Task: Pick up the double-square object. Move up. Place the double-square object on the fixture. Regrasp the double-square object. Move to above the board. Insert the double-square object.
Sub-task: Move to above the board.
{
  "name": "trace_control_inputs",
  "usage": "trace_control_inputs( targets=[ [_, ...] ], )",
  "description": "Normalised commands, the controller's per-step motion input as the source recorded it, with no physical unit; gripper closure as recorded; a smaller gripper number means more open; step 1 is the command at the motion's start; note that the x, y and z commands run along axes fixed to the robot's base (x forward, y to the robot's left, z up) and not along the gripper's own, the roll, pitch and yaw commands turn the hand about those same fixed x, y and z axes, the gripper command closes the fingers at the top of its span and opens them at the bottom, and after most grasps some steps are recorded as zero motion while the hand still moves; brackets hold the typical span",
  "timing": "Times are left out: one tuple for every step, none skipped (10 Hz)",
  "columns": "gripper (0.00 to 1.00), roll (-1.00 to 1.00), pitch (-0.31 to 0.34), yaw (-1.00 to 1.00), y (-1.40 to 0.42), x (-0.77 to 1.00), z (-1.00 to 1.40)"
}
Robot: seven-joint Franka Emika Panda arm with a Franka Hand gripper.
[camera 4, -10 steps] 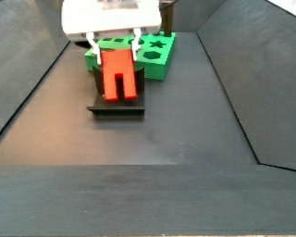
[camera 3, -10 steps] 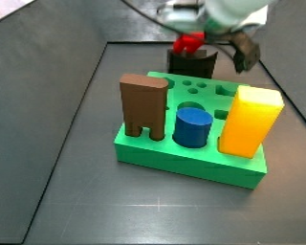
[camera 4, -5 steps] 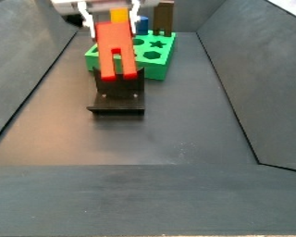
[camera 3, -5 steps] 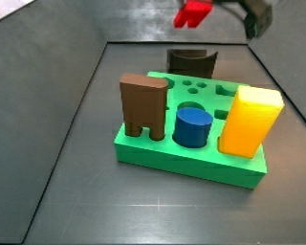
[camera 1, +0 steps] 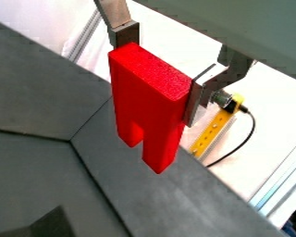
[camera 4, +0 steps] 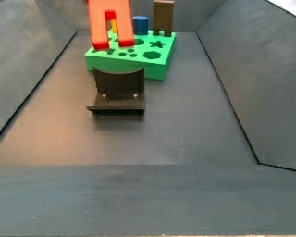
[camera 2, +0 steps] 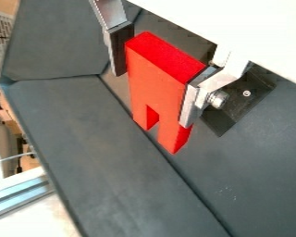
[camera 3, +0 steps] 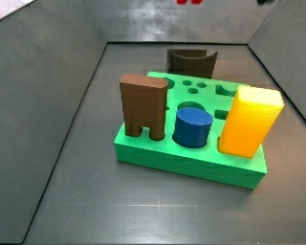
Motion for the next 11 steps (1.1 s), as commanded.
trace_control_inputs(
  targets=[
    [1.0,-0.05,0.004,-0.02,0.05,-0.04,1.0],
    [1.0,-0.05,0.024,-0.02,0.03,-0.03,0.78],
    [1.0,-0.05,0.031,-0.02,0.02,-0.03,0.66],
    [1.0,-0.05,0.055,-0.01,0.01,-0.02,0.41],
    [1.0,-0.05,0.074,0.0,0.0,-0.01,0.23],
    [1.0,-1.0,-0.093,-0.17,-1.0,-0.48,0.15],
    [1.0,-1.0,-0.096,-0.17,-1.0,-0.48,0.15],
    [1.0,-1.0,-0.108,-0.17,-1.0,-0.52,0.16],
    [1.0,-1.0,-0.109,-0.19,-1.0,-0.53,0.15],
    [1.0,-1.0,-0.102,-0.19,-1.0,-0.53,0.16],
    [1.0,-1.0,-0.092,-0.2,-1.0,-0.54,0.16]
  ],
)
